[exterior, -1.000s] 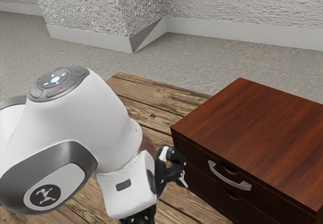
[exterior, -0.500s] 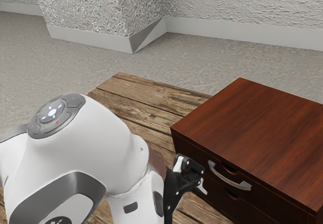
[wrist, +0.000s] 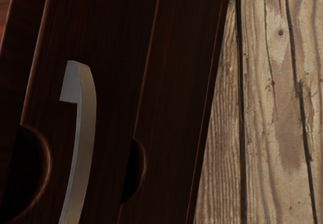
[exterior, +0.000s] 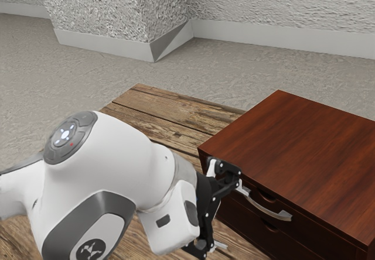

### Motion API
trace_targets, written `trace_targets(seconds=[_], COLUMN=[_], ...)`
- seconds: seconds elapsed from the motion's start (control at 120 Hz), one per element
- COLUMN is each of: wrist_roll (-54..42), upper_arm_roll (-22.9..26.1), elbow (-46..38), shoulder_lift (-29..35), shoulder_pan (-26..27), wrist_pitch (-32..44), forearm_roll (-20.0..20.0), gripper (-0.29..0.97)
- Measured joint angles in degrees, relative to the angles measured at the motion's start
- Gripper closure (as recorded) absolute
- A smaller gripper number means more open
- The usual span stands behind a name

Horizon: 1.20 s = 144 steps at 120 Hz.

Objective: Pull the drawer handle with one arm to open the drawer

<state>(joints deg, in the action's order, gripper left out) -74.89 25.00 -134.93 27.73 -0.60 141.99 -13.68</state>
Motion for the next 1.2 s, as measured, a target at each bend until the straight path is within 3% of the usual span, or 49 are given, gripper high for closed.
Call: trace_targets(seconds=[0.592, 1.075, 1.2], wrist_roll=[-0.1, 0.1, 0.3], upper_arm_roll=[2.2, 2.1, 2.2], elbow=[0.0, -3.2, -4.3], shoulder_lift=[-5.4, -3.9, -2.3], shoulder_pan=[-0.2, -0.1, 0.0], wrist_pitch=[4.9, 5.9, 5.9], forearm_roll=[0.2, 1.8, 1.7], gripper=[0.00, 0.00, 0.06])
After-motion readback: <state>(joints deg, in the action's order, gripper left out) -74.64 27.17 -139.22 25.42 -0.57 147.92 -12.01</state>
